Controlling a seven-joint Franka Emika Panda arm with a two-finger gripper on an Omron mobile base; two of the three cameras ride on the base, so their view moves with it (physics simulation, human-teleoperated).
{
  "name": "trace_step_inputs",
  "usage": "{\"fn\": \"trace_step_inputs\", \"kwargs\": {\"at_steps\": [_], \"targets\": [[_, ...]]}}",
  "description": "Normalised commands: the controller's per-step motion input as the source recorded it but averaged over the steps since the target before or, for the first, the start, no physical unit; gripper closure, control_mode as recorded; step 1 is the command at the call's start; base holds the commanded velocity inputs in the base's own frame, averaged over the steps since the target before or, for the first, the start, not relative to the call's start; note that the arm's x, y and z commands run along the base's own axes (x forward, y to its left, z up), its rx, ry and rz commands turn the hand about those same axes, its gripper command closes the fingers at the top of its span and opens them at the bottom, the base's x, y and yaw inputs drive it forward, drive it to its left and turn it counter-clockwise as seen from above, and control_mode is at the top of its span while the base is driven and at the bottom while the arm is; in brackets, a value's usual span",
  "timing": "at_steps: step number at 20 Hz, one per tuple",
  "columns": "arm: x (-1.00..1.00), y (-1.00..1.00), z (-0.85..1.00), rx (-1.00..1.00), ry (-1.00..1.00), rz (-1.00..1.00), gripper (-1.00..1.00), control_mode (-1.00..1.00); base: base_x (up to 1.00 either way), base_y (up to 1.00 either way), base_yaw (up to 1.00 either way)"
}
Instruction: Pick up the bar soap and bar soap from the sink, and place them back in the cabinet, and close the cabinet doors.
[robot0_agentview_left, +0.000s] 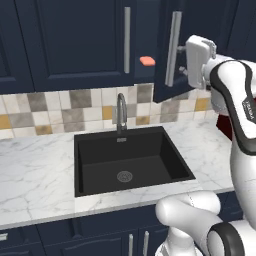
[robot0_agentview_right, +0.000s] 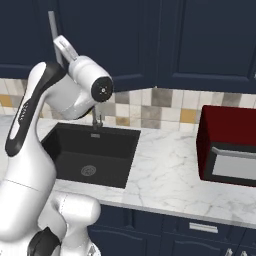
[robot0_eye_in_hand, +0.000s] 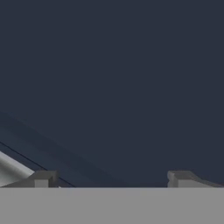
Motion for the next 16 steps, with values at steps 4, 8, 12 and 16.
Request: {"fn": "trace_step_inputs", "kwargs": {"at_steps": [4, 8, 12, 16], "targets": [[0.43, 0.36, 0.0, 0.0, 0.0, -0.09, -1.0, -1.0, 0.0, 0.0, 0.0], [0.42, 0.31, 0.0, 0.0, 0.0, -0.08, -1.0, -1.0, 0.0, 0.0, 0.0], [0.4, 0.26, 0.0, 0.0, 0.0, -0.07, -1.0, -1.0, 0.0, 0.0, 0.0], [0.36, 0.13, 0.0, 0.0, 0.0, -0.04, -1.0, -1.0, 0.0, 0.0, 0.0]]}}
